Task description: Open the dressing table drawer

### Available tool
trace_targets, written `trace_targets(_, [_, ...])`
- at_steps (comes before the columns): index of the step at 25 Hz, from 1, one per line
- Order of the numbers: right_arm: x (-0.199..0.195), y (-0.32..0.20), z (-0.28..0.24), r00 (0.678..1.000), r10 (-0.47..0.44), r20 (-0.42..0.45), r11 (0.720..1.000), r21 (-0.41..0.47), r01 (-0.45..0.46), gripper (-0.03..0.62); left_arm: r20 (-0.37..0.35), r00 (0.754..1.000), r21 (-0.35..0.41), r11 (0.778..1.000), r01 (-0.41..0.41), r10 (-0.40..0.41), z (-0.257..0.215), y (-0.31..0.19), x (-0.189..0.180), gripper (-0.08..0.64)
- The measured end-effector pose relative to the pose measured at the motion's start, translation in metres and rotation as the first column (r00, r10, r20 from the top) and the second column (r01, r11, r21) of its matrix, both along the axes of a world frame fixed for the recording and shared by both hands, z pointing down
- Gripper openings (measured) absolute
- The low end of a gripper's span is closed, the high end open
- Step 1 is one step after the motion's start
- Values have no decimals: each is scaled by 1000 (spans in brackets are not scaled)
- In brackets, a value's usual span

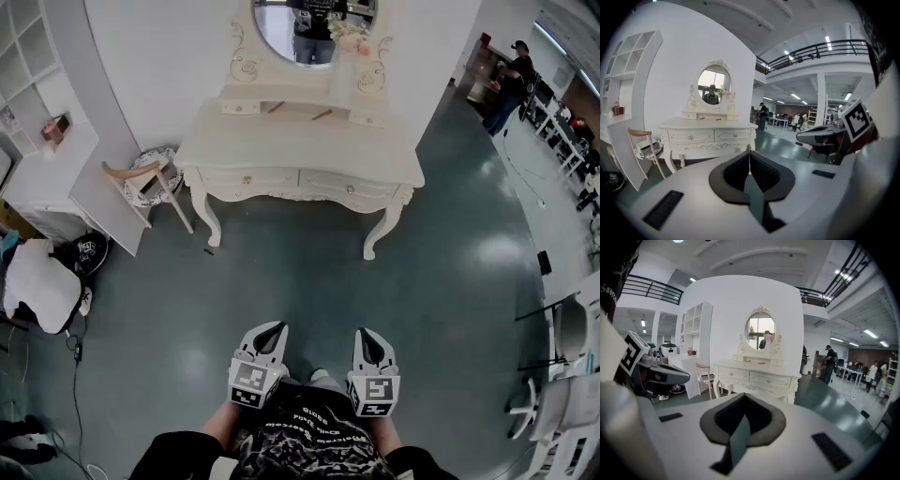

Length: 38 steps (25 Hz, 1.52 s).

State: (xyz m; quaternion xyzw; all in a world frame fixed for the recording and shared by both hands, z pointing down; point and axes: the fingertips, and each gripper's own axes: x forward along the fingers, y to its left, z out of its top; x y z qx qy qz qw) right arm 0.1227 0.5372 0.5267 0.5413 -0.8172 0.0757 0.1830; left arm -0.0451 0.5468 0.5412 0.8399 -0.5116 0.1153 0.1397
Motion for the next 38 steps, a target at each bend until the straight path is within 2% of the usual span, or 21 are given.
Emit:
trace_targets(9, [-3, -8, -19, 999, 48, 12, 995, 84, -48, 9, -26, 999, 32, 999, 28, -27, -15, -12, -25, 17])
trace_targets(14, [-2, -9, -17, 999, 54, 9, 996, 76, -54, 9, -48, 998, 43, 998, 53, -51, -19, -20, -34, 17])
trace_targets(19, [-4, -21, -13, 999, 43, 18, 997, 64, -44, 9, -36, 996, 39, 996, 77, -75, -16, -28, -39, 17])
trace_targets(28, [-6, -72, -14, 999, 13, 45, 996, 84, -17, 11, -15, 993, 41, 992, 119, -119, -15, -60, -43, 17])
trace_targets(38, [1, -143, -13, 999, -17, 50, 998, 65, 14, 11, -11, 991, 40, 990, 136, -136, -19, -125, -31, 17])
